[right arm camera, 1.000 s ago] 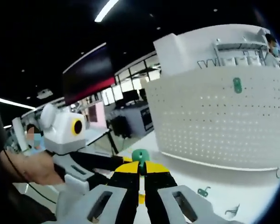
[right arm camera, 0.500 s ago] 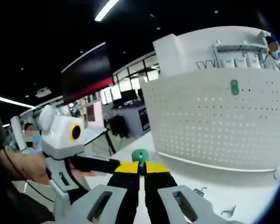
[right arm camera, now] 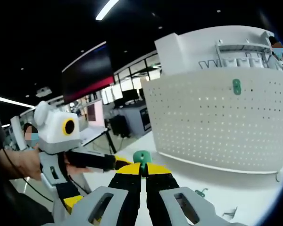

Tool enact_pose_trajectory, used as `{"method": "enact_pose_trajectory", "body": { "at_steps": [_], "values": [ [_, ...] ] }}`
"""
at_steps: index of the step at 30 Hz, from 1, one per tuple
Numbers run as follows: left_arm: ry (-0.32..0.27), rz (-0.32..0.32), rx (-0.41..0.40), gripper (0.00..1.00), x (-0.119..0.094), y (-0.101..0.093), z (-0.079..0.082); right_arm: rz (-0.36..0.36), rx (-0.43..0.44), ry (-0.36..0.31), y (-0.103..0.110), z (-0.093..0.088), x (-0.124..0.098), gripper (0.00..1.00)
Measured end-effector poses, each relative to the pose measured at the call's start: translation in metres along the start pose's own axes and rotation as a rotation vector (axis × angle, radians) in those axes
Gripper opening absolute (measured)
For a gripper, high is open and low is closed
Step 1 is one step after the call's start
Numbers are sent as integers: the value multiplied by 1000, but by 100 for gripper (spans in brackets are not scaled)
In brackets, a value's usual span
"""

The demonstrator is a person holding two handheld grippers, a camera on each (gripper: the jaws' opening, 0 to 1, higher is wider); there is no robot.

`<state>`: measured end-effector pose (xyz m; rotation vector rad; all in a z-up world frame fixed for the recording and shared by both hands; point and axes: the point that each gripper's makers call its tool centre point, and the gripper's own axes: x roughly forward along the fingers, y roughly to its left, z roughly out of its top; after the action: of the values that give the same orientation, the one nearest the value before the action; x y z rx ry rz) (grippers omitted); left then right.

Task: Insert the hook assembly into the mounting plate slot until the hook locks in place.

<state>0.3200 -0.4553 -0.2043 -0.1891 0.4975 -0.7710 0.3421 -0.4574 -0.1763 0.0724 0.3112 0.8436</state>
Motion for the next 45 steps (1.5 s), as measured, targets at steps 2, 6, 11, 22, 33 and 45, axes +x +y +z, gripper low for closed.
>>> {"method": "enact_pose_trajectory", "body": {
  "at_steps": [2, 6, 11, 22, 33, 45],
  "values": [
    [-24, 5, -6, 100, -3, 1, 7, -8, -13, -1, -3, 1, 0, 0],
    [-42, 12, -8, 100, -4, 4, 13, -42, -35, -12, -14, 4, -2, 0],
    [-78, 41, -5, 98, -8, 10, 18, -77, -25, -38, -27, 12, -6, 0],
    [-74, 21, -22, 100, -7, 7, 14, -153, -43, -89, -67, 37, -10, 0],
    [-74, 16, -22, 100, -2, 5, 14, -218, -71, -136, -105, 62, -14, 0],
    [-59, 27, -13, 100, 1, 9, 16, -292, -58, -184, -156, 84, -11, 0]
  ]
}}
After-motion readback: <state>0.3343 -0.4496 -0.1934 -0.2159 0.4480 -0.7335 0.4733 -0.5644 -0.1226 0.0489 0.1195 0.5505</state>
